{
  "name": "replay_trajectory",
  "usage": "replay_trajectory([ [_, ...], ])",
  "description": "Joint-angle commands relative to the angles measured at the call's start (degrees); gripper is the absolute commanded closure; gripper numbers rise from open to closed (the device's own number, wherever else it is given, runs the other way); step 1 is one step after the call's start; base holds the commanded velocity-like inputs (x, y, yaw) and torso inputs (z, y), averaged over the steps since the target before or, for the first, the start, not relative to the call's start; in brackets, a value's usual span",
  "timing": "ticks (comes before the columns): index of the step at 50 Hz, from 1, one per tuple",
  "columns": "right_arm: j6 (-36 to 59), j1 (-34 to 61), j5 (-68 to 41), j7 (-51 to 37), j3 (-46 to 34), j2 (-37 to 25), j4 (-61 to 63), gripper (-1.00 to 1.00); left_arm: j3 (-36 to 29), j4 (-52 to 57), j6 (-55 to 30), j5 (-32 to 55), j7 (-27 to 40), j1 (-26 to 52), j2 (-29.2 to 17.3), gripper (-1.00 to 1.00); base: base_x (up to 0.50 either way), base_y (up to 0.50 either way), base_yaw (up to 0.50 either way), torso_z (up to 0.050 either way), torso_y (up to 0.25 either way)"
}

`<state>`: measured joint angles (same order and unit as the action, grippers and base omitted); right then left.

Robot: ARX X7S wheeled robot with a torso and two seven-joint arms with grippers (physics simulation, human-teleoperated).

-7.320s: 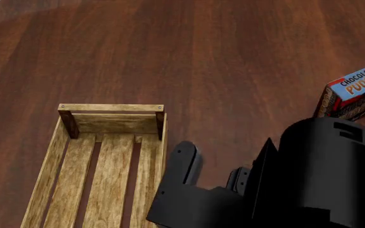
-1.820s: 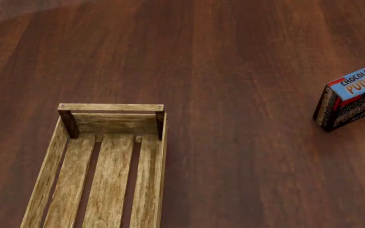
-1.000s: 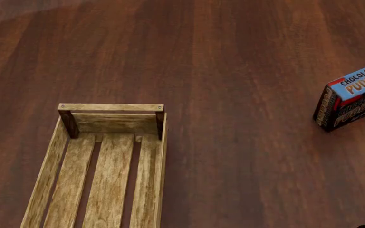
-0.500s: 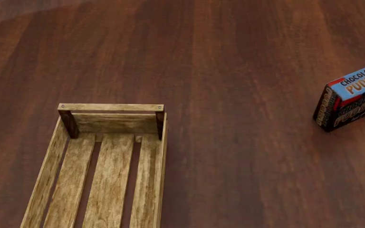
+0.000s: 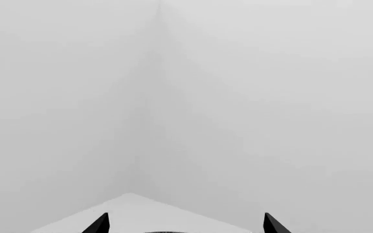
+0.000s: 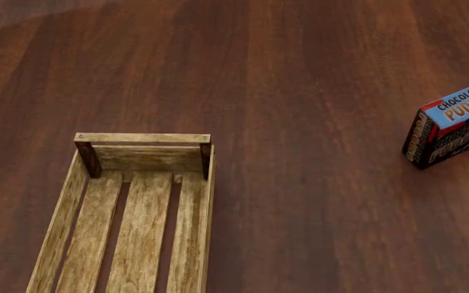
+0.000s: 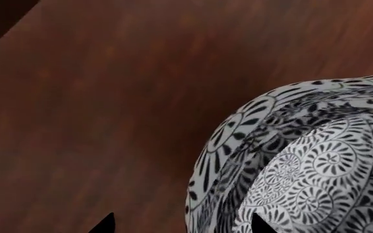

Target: Stack the left bowl on the right bowl and place them in the tray.

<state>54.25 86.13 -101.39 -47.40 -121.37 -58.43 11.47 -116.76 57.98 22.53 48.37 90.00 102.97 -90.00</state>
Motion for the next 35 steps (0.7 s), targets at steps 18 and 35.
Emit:
replay_trajectory([
  [18, 5.03, 6.09, -4.44, -7.88, 0.35, -4.54, 6.12, 1.0, 1.7, -0.25, -0.15, 1.05, 0.0, -0.01, 0.0, -1.0, 0.0, 0.0, 0.0, 0.0, 0.0],
  [35, 18.75, 22.05, -17.73, -19.83, 0.65, -0.92, 10.11, 1.0, 3.59, -0.98, -0.32, 2.85, 0.0, 0.92, 0.0, -1.0, 0.0, 0.0, 0.0, 0.0, 0.001],
])
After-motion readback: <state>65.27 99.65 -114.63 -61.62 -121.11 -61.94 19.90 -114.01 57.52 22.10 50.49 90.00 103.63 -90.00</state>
